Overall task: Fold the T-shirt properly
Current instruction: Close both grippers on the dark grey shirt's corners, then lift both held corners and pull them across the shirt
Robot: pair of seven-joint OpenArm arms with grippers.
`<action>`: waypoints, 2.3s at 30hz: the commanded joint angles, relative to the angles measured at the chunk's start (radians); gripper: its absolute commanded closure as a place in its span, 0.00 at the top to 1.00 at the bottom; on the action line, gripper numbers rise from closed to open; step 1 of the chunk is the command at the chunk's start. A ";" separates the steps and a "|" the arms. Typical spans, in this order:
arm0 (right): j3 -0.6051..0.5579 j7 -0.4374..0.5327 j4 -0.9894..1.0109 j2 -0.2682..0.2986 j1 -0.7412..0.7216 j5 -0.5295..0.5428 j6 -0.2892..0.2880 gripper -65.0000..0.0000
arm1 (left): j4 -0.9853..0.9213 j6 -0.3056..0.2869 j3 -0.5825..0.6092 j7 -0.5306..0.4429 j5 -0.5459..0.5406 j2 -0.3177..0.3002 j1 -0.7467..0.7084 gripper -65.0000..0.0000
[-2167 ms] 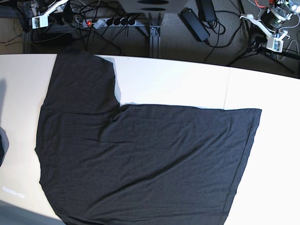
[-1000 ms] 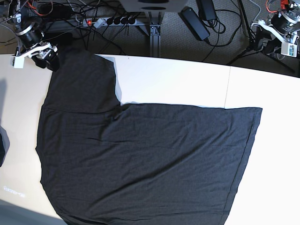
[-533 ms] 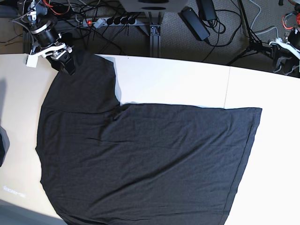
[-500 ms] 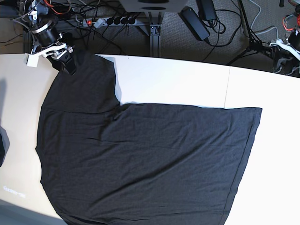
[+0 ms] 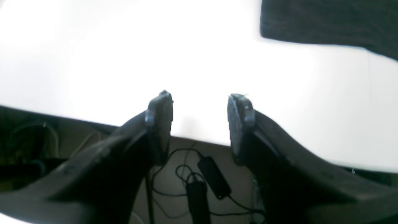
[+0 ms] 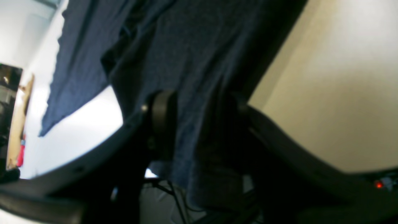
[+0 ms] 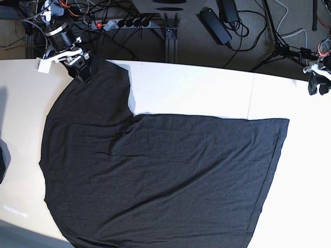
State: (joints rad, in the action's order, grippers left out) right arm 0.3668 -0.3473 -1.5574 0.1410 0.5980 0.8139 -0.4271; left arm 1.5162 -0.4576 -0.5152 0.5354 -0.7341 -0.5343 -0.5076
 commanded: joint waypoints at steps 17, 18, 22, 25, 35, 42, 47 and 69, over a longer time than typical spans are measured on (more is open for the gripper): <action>-0.002 -0.046 0.005 0.003 -0.060 -0.108 -0.033 0.00 | -0.367 -0.097 0.163 0.049 -0.145 -0.097 0.334 0.49; -0.002 -0.046 0.005 0.003 -0.060 -0.108 -0.033 0.00 | -0.373 -0.097 0.180 0.053 -0.144 -0.097 0.349 0.49; -0.002 -0.046 0.005 0.003 -0.060 -0.108 -0.033 0.00 | -0.380 -0.097 0.212 0.082 -0.145 -0.097 0.401 0.49; -0.002 -0.046 0.005 0.003 -0.060 -0.108 -0.033 0.00 | -0.380 -0.097 0.234 0.118 -0.145 -0.095 0.433 0.49; -0.002 -0.045 0.005 0.003 -0.061 -0.108 -0.033 0.00 | -0.380 -0.097 0.341 0.151 -0.115 -0.050 0.455 0.49; -0.002 -0.045 0.005 0.003 -0.072 -0.108 -0.033 0.00 | -0.380 -0.097 0.347 0.178 -0.119 -0.027 0.455 0.49; -0.002 -0.045 0.005 0.003 -0.075 -0.108 -0.033 0.00 | -0.380 -0.097 0.349 0.209 -0.118 -0.028 0.455 0.49; -0.002 -0.045 0.005 0.003 -0.077 -0.108 -0.033 0.00 | -0.380 -0.097 0.451 0.197 -0.084 0.008 0.477 0.18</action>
State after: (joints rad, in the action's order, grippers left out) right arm 0.3649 -0.3641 -1.5490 0.1402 0.5171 0.7250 -0.4290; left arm 1.1416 -0.5518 -0.0776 0.6434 -0.8764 -0.5228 -0.0189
